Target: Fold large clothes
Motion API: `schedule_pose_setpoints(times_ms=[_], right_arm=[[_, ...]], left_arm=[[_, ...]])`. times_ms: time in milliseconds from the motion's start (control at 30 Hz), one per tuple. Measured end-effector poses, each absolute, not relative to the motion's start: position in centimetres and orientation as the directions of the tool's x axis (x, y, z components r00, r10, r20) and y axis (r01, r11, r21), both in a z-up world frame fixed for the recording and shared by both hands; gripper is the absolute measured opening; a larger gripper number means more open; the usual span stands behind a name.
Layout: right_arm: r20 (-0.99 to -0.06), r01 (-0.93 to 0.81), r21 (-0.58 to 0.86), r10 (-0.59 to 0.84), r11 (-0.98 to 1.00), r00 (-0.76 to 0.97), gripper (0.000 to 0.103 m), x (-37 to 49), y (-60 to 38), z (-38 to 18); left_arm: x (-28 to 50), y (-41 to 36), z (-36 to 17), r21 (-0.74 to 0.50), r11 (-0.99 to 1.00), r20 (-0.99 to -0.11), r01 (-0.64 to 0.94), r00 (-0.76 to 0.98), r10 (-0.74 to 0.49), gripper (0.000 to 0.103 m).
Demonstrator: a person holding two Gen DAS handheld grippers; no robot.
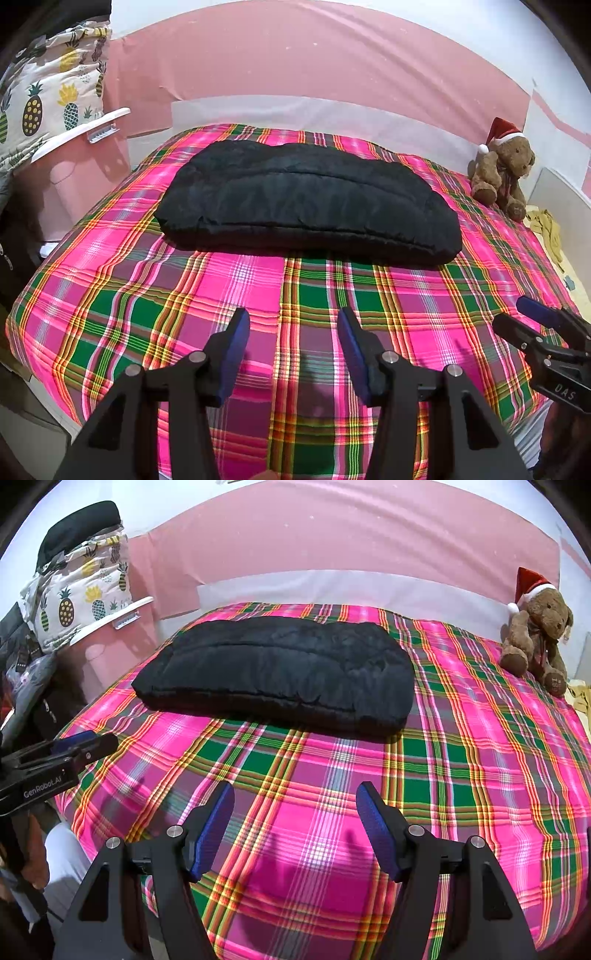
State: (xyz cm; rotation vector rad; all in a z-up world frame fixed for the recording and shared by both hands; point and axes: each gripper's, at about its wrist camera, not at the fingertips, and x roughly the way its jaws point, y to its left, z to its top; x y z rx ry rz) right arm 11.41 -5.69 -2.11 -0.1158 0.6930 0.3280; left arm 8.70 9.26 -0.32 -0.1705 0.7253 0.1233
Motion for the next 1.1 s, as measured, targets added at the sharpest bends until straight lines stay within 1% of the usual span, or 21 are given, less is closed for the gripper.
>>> schedule_pose_setpoints(times_ms=[433,733,1100], right_arm=[[-0.647,-0.334,0.007,0.259,0.943,0.717,0.068,11.44,-5.56,-2.25],[-0.650,-0.330,0.005,0.254,0.944,0.716,0.068,11.44,-5.43,-2.36],[-0.653,-0.329,0.006,0.253,0.944,0.714,0.068,11.40,-5.39,-2.46]], left_arm=[[8.56,8.94,-0.37,-0.096,0.979,-0.666,-0.179,0.742,0.070,0.051],[8.54,8.83,-0.47,-0.060,0.981,-0.666,-0.182,0.740,0.097,0.051],[8.50,8.82,-0.70,-0.052,0.980,-0.671,-0.192,0.734,0.108,0.051]])
